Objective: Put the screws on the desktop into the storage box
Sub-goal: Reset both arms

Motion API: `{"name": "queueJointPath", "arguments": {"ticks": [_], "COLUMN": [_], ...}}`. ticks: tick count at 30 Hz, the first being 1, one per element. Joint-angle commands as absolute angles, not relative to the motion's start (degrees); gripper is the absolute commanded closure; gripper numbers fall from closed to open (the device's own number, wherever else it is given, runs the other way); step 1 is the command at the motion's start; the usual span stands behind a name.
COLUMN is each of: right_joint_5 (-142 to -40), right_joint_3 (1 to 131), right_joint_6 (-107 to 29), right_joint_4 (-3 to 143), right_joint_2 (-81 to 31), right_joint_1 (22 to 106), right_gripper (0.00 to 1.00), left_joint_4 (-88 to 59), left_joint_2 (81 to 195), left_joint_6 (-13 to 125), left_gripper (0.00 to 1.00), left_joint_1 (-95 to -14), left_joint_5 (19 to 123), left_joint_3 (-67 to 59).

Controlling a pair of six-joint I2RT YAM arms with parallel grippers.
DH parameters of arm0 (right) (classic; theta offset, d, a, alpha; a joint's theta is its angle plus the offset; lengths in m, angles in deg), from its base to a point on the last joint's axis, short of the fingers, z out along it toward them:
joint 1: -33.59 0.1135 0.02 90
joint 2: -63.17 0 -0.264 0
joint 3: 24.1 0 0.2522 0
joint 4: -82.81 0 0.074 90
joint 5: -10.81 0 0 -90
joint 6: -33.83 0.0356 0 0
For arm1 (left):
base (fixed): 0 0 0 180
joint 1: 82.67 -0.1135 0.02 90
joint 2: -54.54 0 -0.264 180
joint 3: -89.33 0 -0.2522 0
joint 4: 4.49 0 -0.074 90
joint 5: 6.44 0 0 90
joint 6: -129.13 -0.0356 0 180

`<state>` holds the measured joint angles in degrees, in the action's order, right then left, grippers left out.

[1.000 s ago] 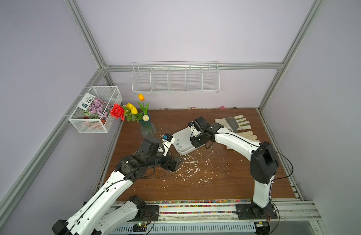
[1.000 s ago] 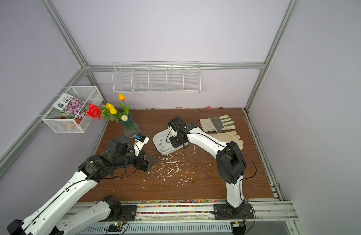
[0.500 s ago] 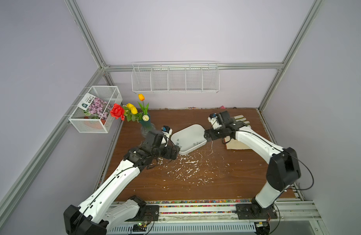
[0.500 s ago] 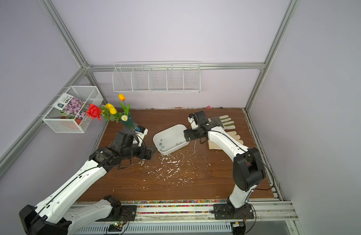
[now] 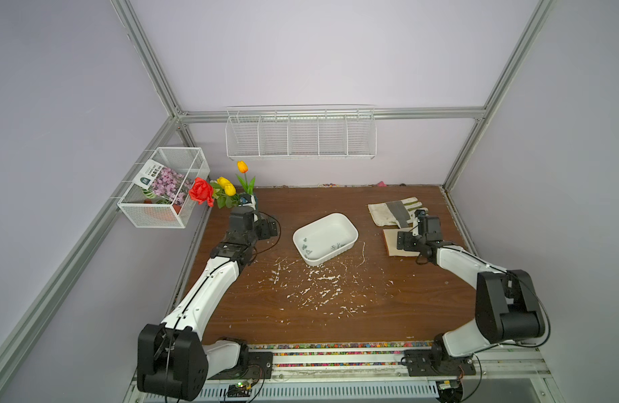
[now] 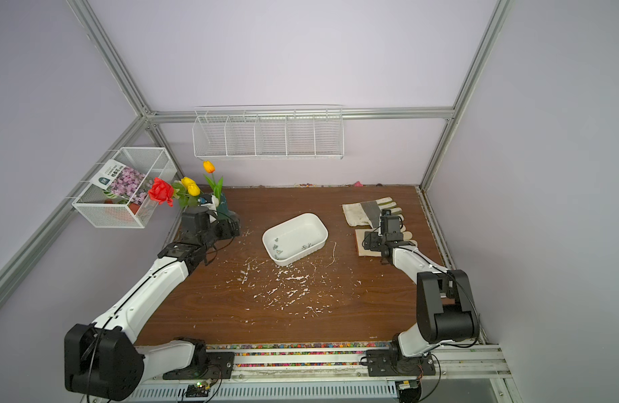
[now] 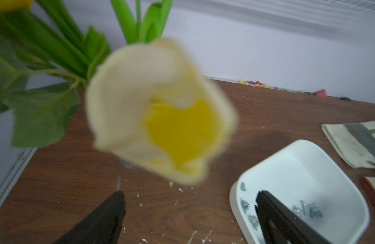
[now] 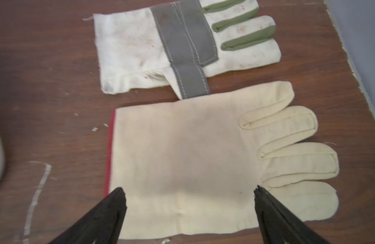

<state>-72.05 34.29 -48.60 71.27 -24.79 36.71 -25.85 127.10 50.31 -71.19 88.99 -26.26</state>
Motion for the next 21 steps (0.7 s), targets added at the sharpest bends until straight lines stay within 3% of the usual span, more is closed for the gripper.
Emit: {"name": "queueJointPath", "arguments": {"ticks": [1,6,14,17,21], "right_joint_5": [-71.68,-78.57,-80.88,-80.9,-80.94], "right_joint_3": [24.74,11.2,10.58,10.66,10.65], "right_joint_6": [-52.31,-52.95,-54.85,-54.88,-54.87], "right_joint_4": [94.26,120.65,123.36,123.19,123.19], "right_joint_2": [-21.5,-23.98,-26.14,-26.07,-26.03], "right_joint_1": [35.19,33.15,33.59,33.59,33.59], "right_gripper": [0.05,0.01,0.01,0.01,0.01], "left_joint_4": [-13.24,-3.41,9.14,30.23,36.19], "left_joint_2": [129.92,131.01,125.64,128.81,133.43], "left_joint_6": [49.43,52.53,46.6,44.89,42.1], "left_gripper": [0.0,0.0,0.0,0.0,0.0], "left_joint_1": [-73.17,-76.51,-76.82,-78.98,-81.72], "left_joint_5": [91.02,91.69,99.28,96.35,92.24], "left_joint_3": [-31.96,-39.89,-52.0,-61.05,-60.74]}}
